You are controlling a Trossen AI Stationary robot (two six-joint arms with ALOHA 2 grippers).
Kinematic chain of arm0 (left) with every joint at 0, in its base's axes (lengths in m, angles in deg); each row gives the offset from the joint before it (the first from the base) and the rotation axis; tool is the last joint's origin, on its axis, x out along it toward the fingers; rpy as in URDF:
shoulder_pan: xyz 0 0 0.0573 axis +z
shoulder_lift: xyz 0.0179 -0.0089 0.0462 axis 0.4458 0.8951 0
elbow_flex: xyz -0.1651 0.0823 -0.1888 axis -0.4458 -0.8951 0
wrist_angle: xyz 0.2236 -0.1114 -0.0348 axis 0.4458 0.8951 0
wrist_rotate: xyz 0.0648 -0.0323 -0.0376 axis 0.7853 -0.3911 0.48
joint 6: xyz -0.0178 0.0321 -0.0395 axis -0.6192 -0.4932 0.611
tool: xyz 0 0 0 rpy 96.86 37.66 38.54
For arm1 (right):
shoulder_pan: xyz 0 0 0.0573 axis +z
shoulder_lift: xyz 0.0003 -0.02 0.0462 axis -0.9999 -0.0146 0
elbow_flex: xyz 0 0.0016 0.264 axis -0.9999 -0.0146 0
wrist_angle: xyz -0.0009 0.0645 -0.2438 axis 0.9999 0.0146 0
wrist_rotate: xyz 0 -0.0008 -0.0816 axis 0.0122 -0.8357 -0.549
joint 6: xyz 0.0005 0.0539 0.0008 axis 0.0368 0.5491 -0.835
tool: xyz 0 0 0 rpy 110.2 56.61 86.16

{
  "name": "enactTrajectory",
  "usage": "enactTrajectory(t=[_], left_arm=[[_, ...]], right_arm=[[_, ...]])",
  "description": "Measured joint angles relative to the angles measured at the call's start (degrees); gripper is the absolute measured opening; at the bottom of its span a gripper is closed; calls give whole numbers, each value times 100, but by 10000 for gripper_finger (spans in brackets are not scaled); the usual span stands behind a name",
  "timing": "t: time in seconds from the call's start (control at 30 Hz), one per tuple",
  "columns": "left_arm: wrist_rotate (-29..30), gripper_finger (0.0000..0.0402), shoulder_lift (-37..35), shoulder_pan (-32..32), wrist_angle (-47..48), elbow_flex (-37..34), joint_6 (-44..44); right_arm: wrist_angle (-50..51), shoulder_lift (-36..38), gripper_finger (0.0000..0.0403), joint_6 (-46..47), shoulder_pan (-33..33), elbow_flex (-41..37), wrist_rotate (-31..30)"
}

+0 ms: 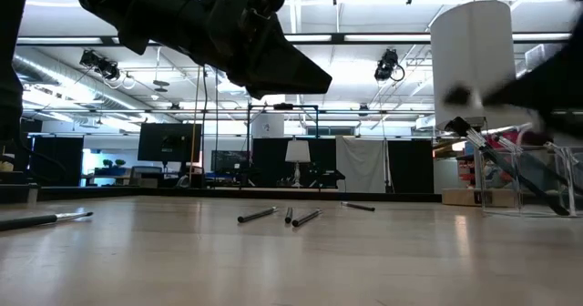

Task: Put items in baskets/containers
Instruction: Put the black powder brush into the transparent bin

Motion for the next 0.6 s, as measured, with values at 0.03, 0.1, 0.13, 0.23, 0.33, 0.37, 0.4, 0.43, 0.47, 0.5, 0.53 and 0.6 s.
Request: enactTrajectory(t=[0.03, 0.1, 0.13, 0.23, 0.33, 0.37, 0.4, 0.43, 0.47, 0.5, 0.53, 0.6], left_arm=[[-2, 117, 0, 2, -2, 0, -84], [-121, 117, 9, 2, -33, 0, -253], [-212, 117, 46, 2, -141, 2, -371], [-592, 117, 229, 2, -654, 2, -723], [-1210, 117, 562, 2, -1552, 4, -1050], [-1407, 117, 677, 2, -1872, 4, -1156], [-1581, 117, 790, -1, -2202, 6, -1238], [-1724, 117, 894, -2, -2547, 20, -1301], [-1812, 117, 976, -2, -2813, 47, -1315], [-1881, 117, 1054, -2, -3078, 92, -1312], [-1925, 117, 1106, 0, -3238, 135, -1312], [-1952, 117, 1173, 19, -3342, 283, -1312]], right_arm=[[-393, 64, 23, -369, 3, 3, -197], [-1304, 117, 23, -1400, -29, 9, -281], [-1869, 121, 22, -2023, -64, 8, -257], [-3937, 136, 22, -4223, -208, 9, 249], [-5699, 136, 22, -6172, -426, 13, 1070], [-6147, 140, 22, -6664, -508, 14, 1317], [-6517, 147, 22, -7104, -597, 17, 1572], [-6784, 149, 22, -7483, -685, 17, 1825], [-6971, 149, 22, -7774, -788, 17, 2044], [-7089, 149, 22, -7973, -898, 17, 2237], [-7167, 149, 22, -8098, -1013, 17, 2412], [-7241, 149, 22, -8198, -1249, 17, 2729]])
